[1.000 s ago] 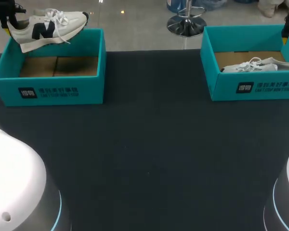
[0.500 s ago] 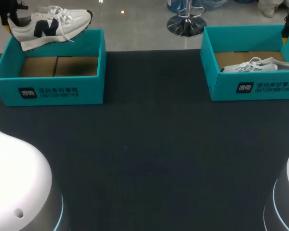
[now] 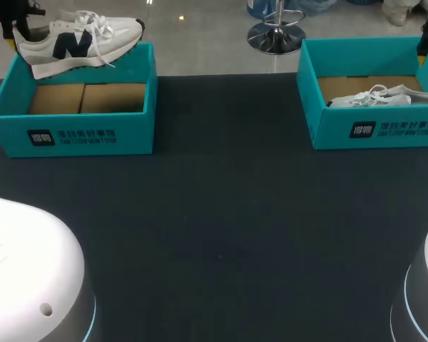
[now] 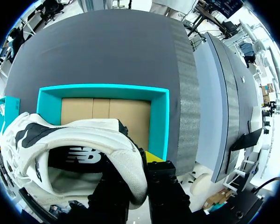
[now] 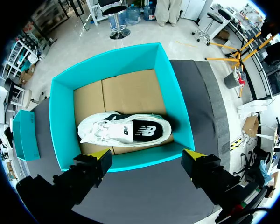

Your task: Take the shoe out of the shoebox, open the shoe tongue, remove and reinsert the insole, then place the shoe into the shoebox

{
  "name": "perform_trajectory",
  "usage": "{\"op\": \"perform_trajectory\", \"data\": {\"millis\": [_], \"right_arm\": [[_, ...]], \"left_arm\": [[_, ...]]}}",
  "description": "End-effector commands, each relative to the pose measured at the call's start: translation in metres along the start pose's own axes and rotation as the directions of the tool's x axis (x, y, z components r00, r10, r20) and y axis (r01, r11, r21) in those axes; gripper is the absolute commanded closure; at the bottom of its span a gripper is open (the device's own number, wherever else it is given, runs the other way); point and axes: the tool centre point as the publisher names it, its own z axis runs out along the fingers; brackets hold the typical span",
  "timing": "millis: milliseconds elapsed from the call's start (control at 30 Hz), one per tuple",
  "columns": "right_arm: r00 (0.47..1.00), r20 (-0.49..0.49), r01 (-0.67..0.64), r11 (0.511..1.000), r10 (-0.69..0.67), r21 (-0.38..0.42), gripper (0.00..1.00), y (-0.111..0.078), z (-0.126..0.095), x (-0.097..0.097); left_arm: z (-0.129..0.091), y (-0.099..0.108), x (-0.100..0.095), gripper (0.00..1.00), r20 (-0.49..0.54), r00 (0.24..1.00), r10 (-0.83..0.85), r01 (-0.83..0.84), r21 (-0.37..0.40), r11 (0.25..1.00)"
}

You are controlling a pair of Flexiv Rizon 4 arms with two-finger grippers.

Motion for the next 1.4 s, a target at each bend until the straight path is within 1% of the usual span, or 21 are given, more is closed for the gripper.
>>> {"op": "perform_trajectory", "data": {"millis": [33,233,667,1100,1400], "right_arm": [[1.000,0.000,0.000,1.000,0.000,-0.001,0.00,0.000,0.000,0.000],[1.000,0.000,0.000,1.000,0.000,-0.001,0.00,0.000,0.000,0.000],[1.000,0.000,0.000,1.000,0.000,-0.001,0.00,0.000,0.000,0.000],[1.000,0.000,0.000,1.000,0.000,-0.001,0.00,0.000,0.000,0.000],[1.000,0.000,0.000,1.000,0.000,-0.001,0.00,0.000,0.000,0.000]], "left_arm": [[-0.013,-0.030,-0.003,1.00,-0.010,1.000,-0.004,0.003,-0.120,0.993],[-0.021,-0.050,-0.010,1.00,-0.003,1.000,-0.009,0.009,-0.132,0.991],[-0.025,-0.097,-0.036,1.00,0.006,1.000,-0.010,0.010,-0.115,0.993],[-0.034,-0.166,-0.067,1.00,0.004,0.998,0.060,-0.059,-0.107,0.993],[-0.026,-0.205,-0.093,1.00,0.013,0.994,0.112,-0.110,-0.076,0.991]]}}
